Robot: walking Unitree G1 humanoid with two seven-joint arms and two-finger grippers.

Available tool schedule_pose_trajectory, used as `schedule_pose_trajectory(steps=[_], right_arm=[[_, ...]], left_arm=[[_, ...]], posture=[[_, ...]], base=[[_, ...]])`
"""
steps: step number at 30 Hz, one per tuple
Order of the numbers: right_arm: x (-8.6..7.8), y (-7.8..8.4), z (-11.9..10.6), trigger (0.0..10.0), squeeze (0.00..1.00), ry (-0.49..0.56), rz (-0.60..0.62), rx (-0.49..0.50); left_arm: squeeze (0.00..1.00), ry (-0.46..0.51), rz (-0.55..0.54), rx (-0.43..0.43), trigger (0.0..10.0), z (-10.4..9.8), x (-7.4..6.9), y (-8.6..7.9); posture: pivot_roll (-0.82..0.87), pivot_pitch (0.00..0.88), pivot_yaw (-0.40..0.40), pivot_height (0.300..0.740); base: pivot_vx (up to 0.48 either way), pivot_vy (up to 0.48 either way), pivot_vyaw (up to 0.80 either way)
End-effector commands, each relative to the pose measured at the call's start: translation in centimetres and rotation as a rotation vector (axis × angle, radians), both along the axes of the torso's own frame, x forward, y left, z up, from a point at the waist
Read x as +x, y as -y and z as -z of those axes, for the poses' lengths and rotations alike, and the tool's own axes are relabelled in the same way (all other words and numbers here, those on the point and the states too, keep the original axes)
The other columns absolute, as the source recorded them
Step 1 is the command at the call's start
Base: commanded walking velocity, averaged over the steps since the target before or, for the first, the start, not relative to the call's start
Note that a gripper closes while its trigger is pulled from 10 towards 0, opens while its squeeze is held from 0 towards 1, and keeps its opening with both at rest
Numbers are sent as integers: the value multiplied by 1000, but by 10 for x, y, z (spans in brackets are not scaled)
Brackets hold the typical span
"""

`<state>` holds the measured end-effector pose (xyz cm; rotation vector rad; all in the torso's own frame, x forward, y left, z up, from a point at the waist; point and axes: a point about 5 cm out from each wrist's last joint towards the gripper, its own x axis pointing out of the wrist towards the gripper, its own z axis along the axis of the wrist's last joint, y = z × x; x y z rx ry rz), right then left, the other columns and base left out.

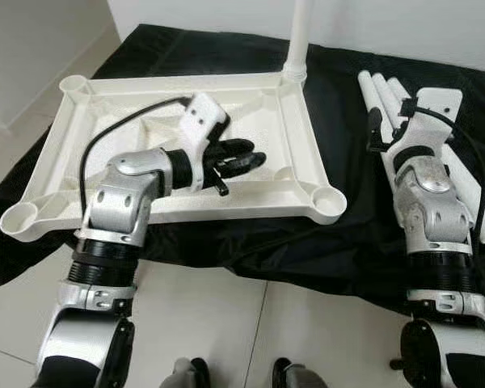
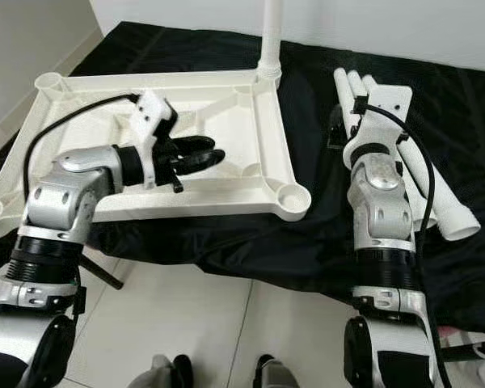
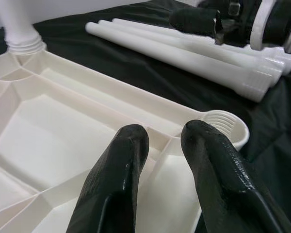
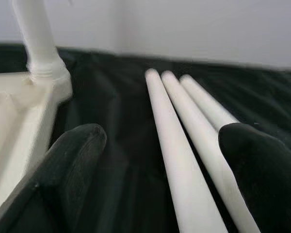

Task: Building children table

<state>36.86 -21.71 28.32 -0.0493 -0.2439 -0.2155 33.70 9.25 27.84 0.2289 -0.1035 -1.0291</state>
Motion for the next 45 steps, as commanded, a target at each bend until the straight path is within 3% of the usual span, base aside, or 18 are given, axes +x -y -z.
schedule_pose_trajectory(steps=[1,8,12,17,26,33,45], right_arm=[[6,7,8,10000,0,-88,46,47],[19,12,13,10000,0,-256,112,24],[24,17,21,10000,0,-352,140,60],[26,22,24,10000,0,-416,170,131],[29,22,23,10000,0,-463,195,129],[28,15,37,10000,0,-557,168,186],[24,16,63,10000,0,-702,182,229]], left_arm=[[0,24,-413,-66,10000,1,12,-17],[0,-2,-441,-49,10000,5,9,-22],[0,-16,-445,-36,10000,8,8,-23],[0,-28,-452,-32,10000,9,7,-23],[0,-22,-479,-21,10000,8,6,-23],[0,16,-465,-6,10000,3,2,-18],[0,33,-451,-3,10000,-4,0,-17]], posture=[[-73,203,10,740],[-74,201,9,740],[-74,211,11,740],[-74,219,14,740],[-75,229,17,740],[-73,234,19,740],[-69,234,17,740]], base=[[0,0,0],[0,0,0],[0,0,0],[0,0,0],[0,0,0],[0,0,0],[0,0,0]])
